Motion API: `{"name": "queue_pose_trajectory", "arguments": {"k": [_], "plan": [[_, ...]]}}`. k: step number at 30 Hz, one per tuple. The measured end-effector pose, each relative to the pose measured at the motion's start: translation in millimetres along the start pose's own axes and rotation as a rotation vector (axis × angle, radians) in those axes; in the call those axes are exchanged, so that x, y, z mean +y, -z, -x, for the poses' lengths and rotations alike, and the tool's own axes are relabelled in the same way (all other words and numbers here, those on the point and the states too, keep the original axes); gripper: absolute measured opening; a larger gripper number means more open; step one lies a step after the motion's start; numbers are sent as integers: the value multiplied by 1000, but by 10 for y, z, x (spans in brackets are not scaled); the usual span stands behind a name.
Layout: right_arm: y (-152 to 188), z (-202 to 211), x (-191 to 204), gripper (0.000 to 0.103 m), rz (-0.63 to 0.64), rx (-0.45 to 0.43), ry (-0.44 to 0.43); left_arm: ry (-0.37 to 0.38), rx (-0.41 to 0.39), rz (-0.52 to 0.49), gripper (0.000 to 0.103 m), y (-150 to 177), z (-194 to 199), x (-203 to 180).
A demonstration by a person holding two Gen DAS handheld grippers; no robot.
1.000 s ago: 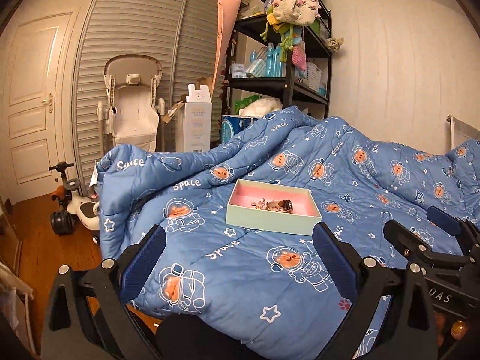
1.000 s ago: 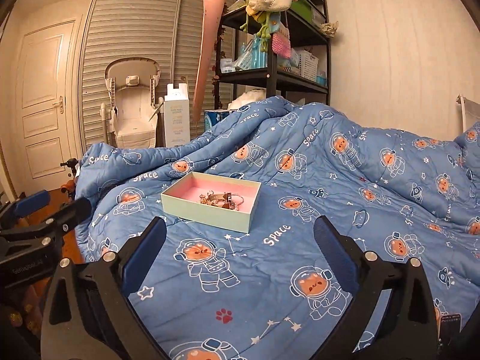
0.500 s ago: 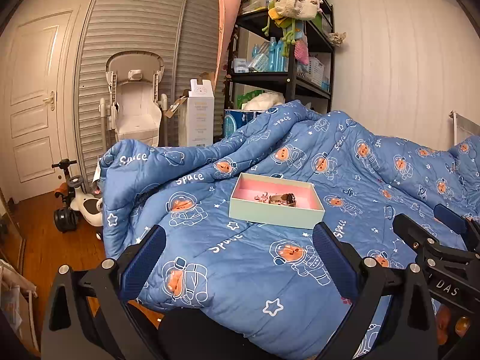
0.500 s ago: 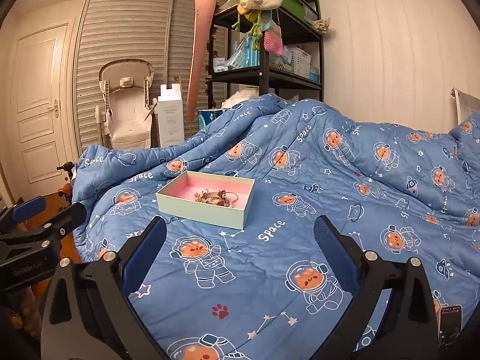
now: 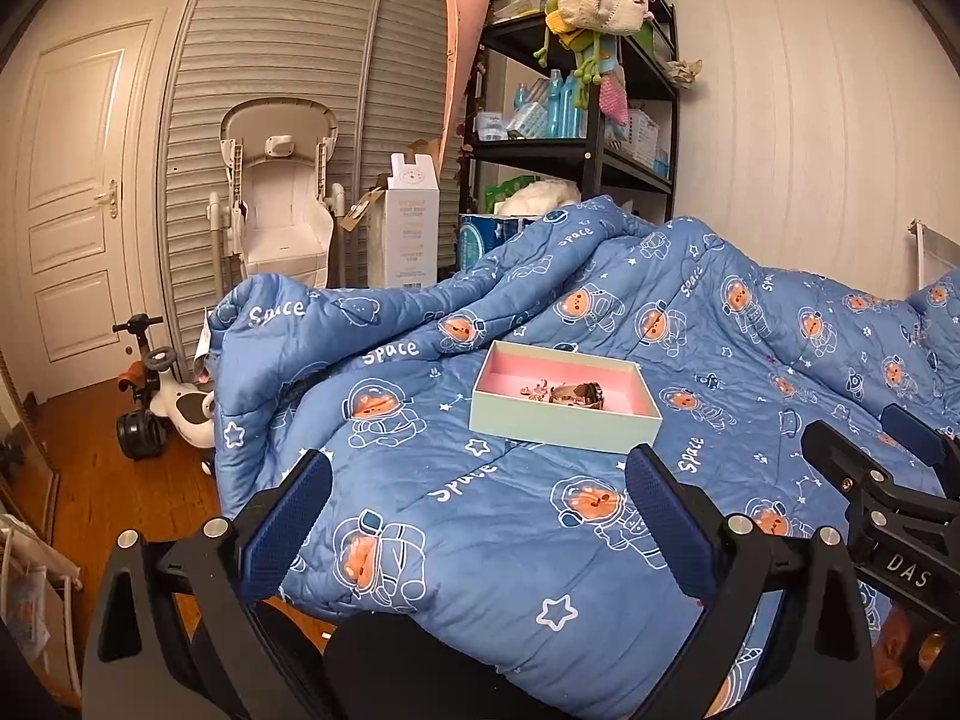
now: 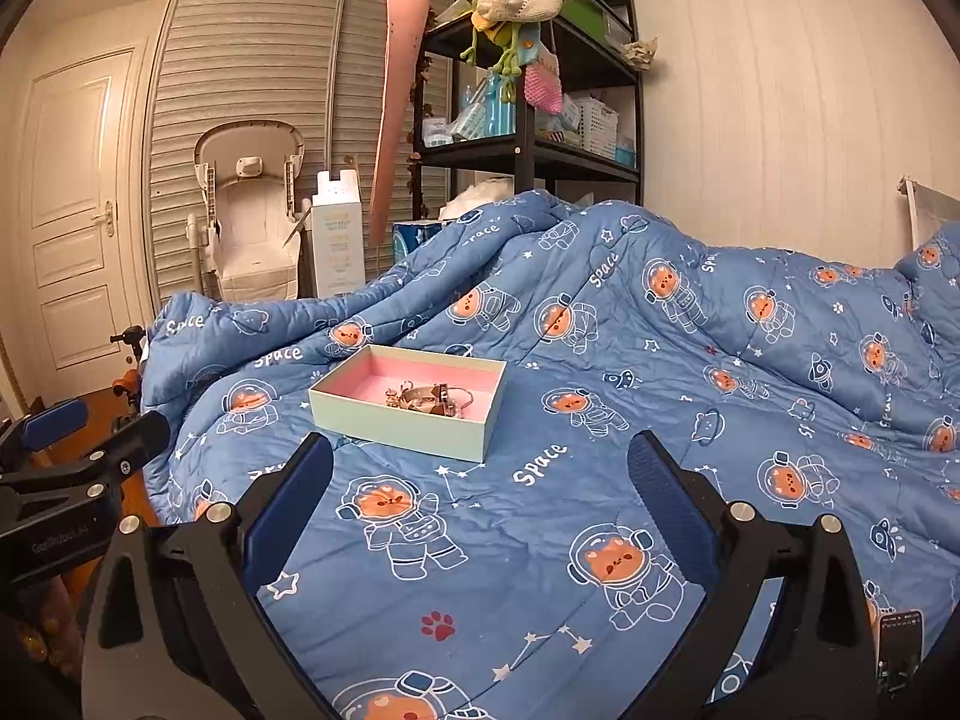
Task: Organize jewelry
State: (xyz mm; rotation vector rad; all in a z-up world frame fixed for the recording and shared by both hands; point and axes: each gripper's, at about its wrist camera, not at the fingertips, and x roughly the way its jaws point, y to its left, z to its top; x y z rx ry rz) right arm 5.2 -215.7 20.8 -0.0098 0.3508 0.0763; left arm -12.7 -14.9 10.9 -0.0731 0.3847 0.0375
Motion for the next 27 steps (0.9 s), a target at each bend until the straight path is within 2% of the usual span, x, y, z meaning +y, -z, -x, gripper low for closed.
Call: {"name": "queue_pose_trajectory", "arguments": {"k": [27], "plan": [[23, -26, -7, 97, 1, 3, -2, 18, 28, 2, 96, 38, -58, 6]]}}
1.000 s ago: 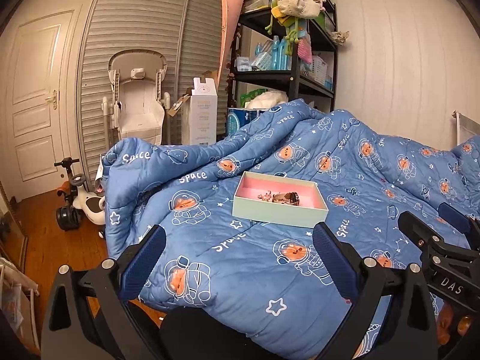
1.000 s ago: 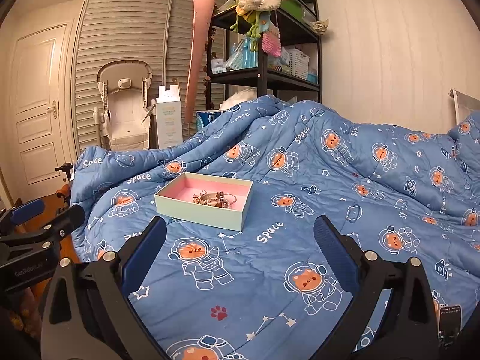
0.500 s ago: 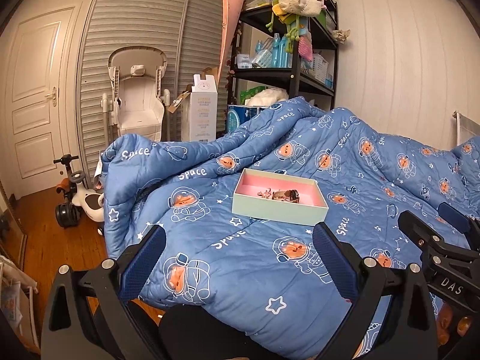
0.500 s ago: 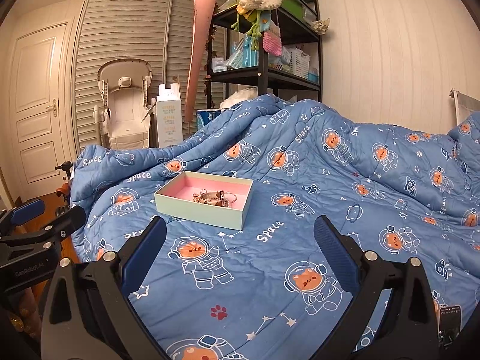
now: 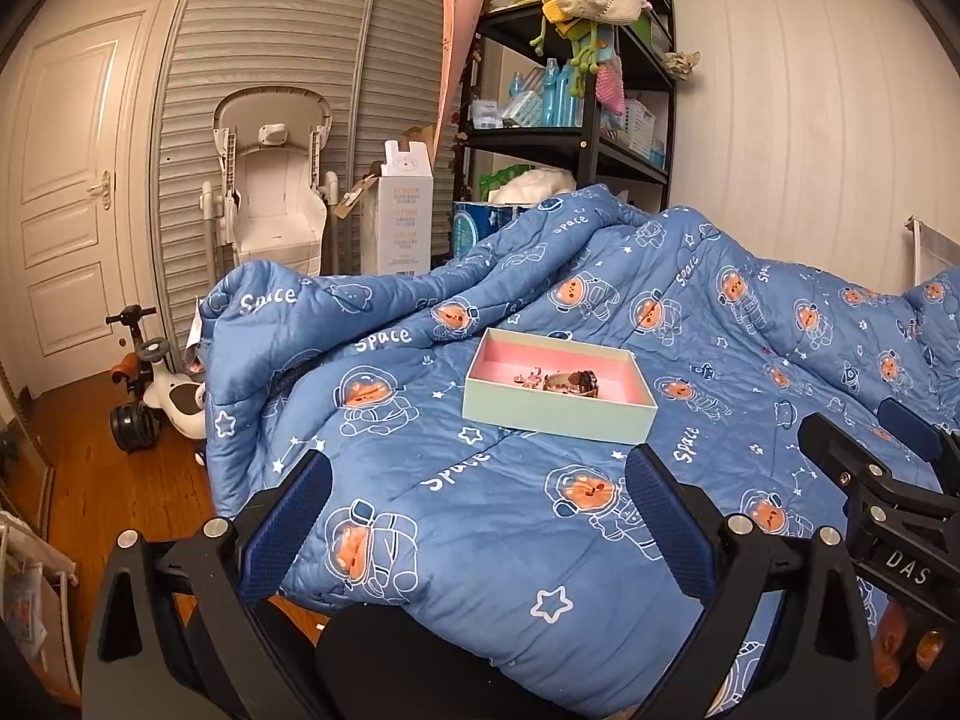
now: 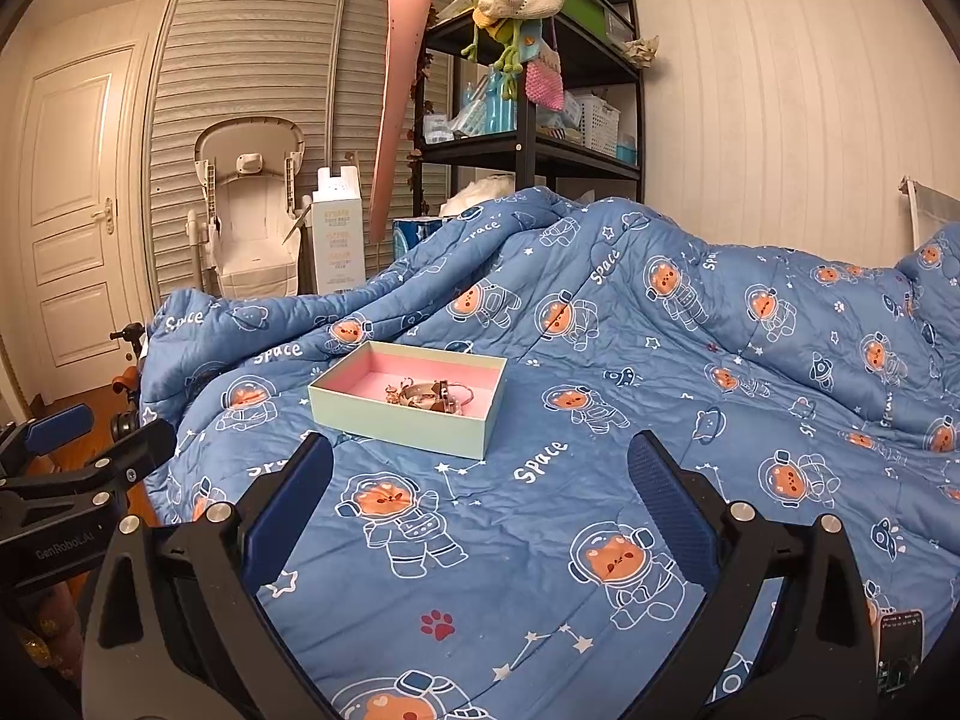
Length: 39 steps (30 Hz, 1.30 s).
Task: Organize jewelry
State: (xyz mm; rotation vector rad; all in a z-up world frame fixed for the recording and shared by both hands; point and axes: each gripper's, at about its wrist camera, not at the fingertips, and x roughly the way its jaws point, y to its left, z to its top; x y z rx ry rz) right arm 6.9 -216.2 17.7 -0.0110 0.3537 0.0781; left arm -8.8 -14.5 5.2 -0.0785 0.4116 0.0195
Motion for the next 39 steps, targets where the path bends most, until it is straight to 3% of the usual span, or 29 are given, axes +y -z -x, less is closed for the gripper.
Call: {"name": "queue_pose_trajectory", "arguments": {"k": [39], "plan": [[4, -14, -10, 97, 4, 12, 7, -18, 17, 14, 96, 66, -5, 38]]}}
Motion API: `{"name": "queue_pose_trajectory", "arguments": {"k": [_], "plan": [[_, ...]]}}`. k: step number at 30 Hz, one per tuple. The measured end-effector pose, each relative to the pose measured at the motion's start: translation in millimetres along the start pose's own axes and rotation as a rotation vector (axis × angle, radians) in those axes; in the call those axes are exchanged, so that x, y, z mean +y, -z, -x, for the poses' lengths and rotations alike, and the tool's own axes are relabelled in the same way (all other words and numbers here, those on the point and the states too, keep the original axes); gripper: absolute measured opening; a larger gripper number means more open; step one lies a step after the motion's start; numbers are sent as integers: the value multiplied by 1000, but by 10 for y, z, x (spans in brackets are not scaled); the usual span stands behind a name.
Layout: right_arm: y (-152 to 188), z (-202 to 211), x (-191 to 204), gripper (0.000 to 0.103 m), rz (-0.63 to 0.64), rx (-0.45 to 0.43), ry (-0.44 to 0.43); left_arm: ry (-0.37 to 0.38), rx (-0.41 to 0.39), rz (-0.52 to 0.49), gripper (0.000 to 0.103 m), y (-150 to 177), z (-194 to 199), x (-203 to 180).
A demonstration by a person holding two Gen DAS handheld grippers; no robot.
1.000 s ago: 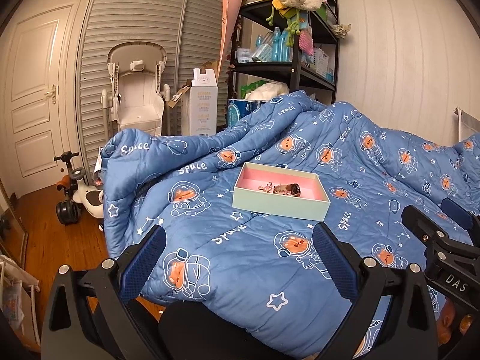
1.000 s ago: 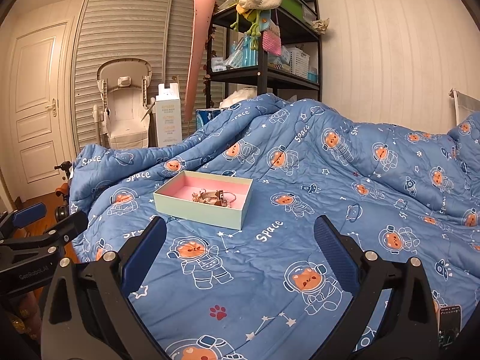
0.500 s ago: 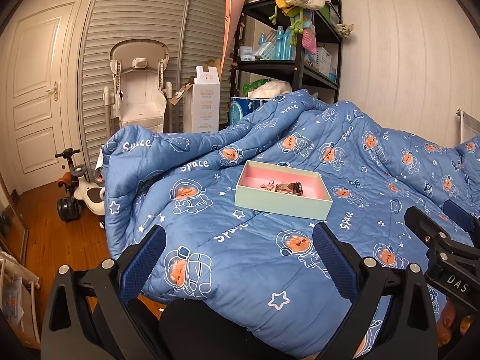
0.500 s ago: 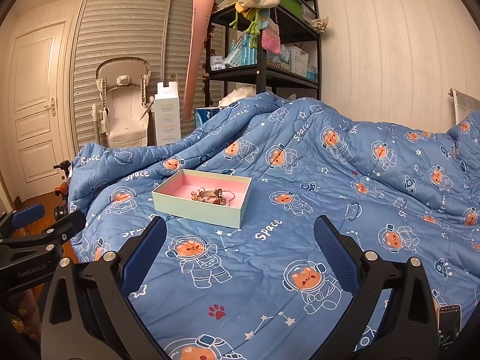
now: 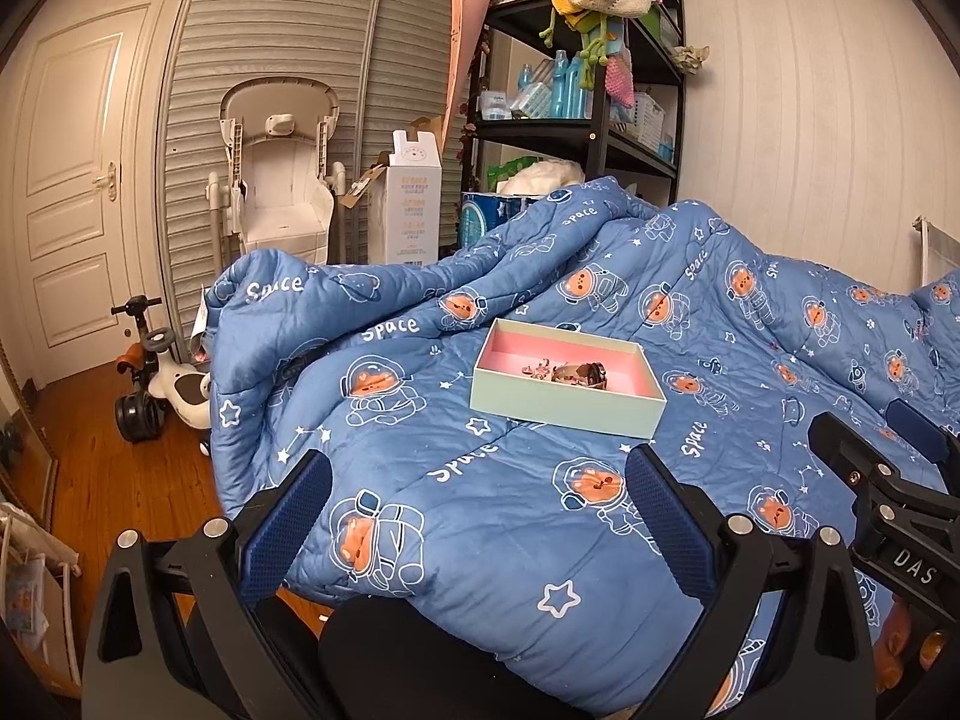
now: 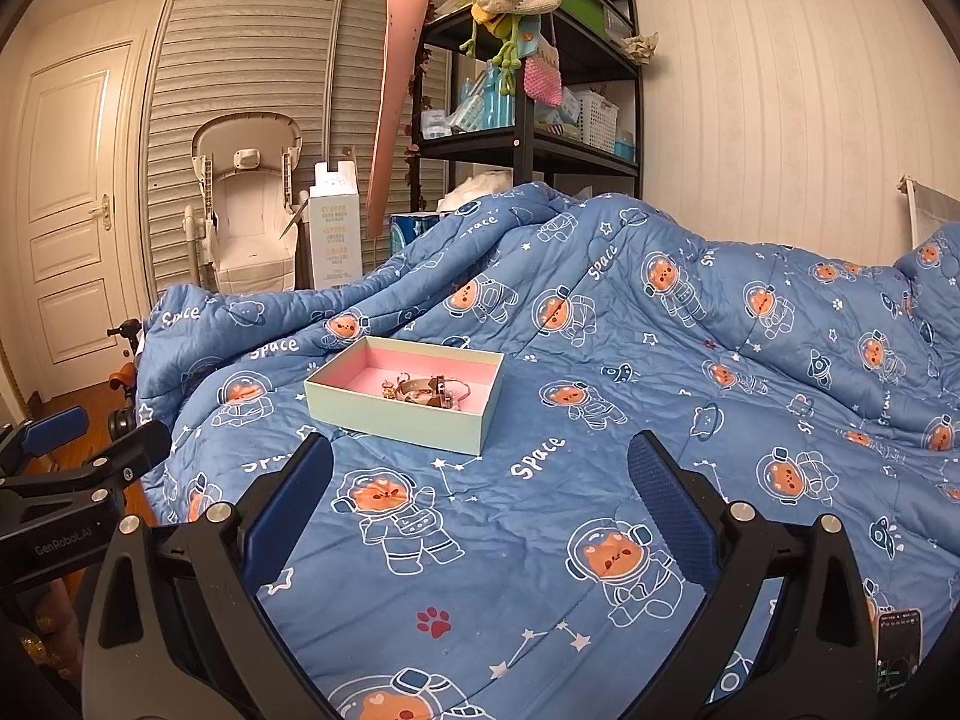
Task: Organize jewelry
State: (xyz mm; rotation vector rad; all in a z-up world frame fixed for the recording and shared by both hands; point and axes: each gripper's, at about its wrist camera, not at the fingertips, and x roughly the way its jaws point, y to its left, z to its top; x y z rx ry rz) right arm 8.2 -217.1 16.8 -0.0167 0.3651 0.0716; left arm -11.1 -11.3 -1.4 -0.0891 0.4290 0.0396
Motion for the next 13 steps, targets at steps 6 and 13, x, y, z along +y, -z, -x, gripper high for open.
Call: {"name": "queue_pose_trajectory", "arguments": {"k": [6, 13], "plan": [[-2, -4, -3, 97, 0, 2, 0, -7, 3, 1, 96, 11, -5, 11], [7, -3, -3, 97, 1, 4, -1, -9, 5, -1, 96, 7, -15, 0]]}}
